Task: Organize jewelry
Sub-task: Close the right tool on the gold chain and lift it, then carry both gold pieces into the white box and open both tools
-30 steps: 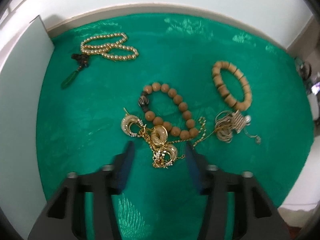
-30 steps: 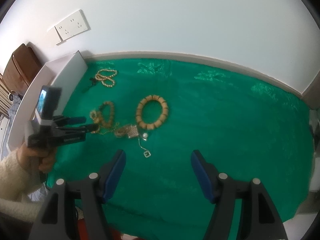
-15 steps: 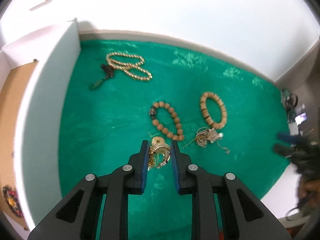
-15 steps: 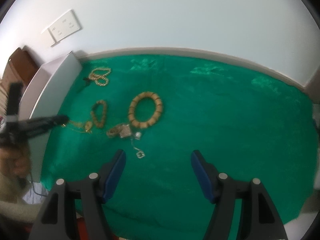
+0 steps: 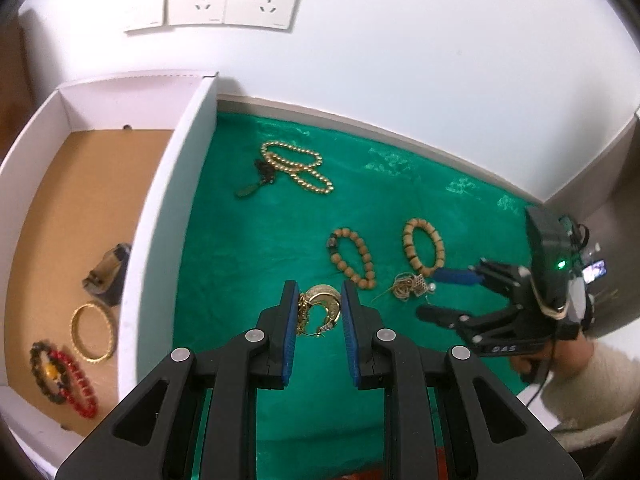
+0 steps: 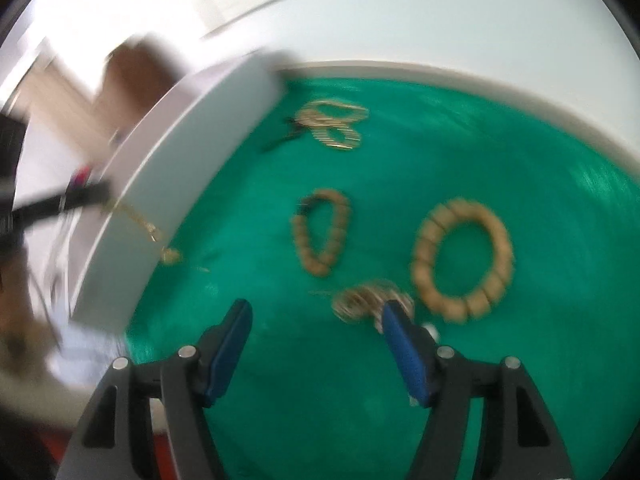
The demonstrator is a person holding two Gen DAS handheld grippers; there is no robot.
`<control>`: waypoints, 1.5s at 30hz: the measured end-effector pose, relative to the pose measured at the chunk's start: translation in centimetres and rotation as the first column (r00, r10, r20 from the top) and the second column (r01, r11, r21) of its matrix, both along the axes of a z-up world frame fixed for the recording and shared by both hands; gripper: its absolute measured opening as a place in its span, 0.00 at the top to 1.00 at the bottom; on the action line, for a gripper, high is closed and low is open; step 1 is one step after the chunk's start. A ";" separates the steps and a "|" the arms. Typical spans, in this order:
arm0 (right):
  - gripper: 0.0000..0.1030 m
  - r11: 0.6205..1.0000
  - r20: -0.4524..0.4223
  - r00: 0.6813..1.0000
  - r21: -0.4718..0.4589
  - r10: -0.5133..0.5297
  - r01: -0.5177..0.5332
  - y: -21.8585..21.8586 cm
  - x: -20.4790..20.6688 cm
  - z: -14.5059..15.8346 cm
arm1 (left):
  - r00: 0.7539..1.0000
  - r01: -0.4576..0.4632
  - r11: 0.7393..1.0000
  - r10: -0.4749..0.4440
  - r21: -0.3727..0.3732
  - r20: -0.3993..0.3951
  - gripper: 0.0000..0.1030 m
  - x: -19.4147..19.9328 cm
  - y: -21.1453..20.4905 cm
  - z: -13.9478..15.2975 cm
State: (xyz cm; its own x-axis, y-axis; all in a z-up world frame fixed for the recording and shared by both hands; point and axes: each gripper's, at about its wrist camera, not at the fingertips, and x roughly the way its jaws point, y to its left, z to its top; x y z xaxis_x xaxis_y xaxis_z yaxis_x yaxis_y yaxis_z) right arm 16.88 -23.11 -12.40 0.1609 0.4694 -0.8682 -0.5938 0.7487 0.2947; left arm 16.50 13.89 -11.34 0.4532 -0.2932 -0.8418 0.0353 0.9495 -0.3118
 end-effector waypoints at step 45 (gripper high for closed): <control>0.98 0.933 0.200 0.941 0.182 0.274 -0.311 16.6 5.0 21.5 | 0.890 -0.426 0.903 0.430 -0.059 0.151 0.81 -7.3 16.7 15.4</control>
